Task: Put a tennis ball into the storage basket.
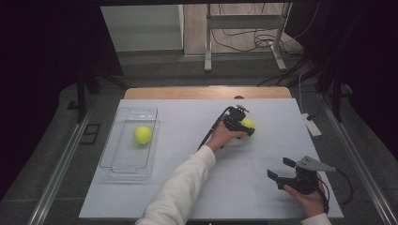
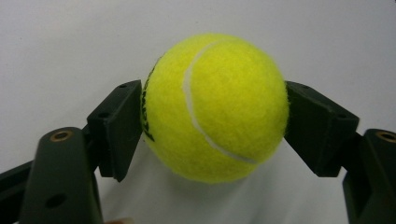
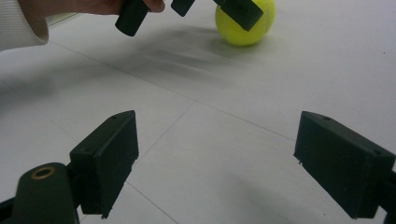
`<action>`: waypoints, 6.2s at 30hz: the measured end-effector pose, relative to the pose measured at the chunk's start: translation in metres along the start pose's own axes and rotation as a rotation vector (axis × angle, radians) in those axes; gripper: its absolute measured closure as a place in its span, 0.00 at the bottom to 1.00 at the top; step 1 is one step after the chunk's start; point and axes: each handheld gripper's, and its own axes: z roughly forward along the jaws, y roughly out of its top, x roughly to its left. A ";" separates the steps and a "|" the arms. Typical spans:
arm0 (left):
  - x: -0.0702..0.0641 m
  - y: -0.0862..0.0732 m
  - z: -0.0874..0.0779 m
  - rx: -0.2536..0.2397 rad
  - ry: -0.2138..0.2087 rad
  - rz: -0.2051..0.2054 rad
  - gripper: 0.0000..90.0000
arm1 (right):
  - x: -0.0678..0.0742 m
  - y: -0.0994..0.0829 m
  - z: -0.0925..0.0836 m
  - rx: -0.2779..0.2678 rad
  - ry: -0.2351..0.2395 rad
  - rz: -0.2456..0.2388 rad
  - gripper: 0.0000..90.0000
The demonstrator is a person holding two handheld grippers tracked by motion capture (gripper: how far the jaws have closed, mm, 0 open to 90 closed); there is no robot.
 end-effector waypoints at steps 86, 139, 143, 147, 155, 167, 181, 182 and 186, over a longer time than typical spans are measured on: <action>-0.006 -0.040 -0.086 -0.120 -0.090 0.075 0.30 | 0.001 0.002 0.002 0.005 -0.013 -0.015 0.16; 0.001 -0.063 -0.134 -0.220 -0.061 0.059 0.30 | 0.003 0.002 0.002 0.013 -0.022 -0.017 0.16; 0.001 -0.065 -0.136 -0.223 -0.061 0.060 0.30 | 0.003 0.002 0.002 0.013 -0.023 -0.017 0.16; 0.001 -0.066 -0.138 -0.227 -0.059 0.058 0.30 | 0.004 0.002 0.002 0.013 -0.022 -0.019 0.16; 0.003 -0.069 -0.142 -0.233 -0.053 0.053 0.30 | 0.004 0.002 0.002 0.012 -0.021 -0.021 0.16; 0.000 -0.074 -0.152 -0.255 -0.050 0.058 0.30 | 0.004 0.002 0.002 0.012 -0.021 -0.019 0.16; 0.003 -0.086 -0.166 -0.280 -0.035 0.052 0.30 | 0.005 0.002 0.003 0.014 -0.023 -0.024 0.16; 0.004 -0.087 -0.167 -0.282 -0.034 0.050 0.30 | 0.005 0.002 0.003 0.014 -0.023 -0.023 0.16; 0.006 -0.091 -0.171 -0.288 -0.030 0.044 0.30 | 0.006 0.002 0.003 0.013 -0.023 -0.025 0.16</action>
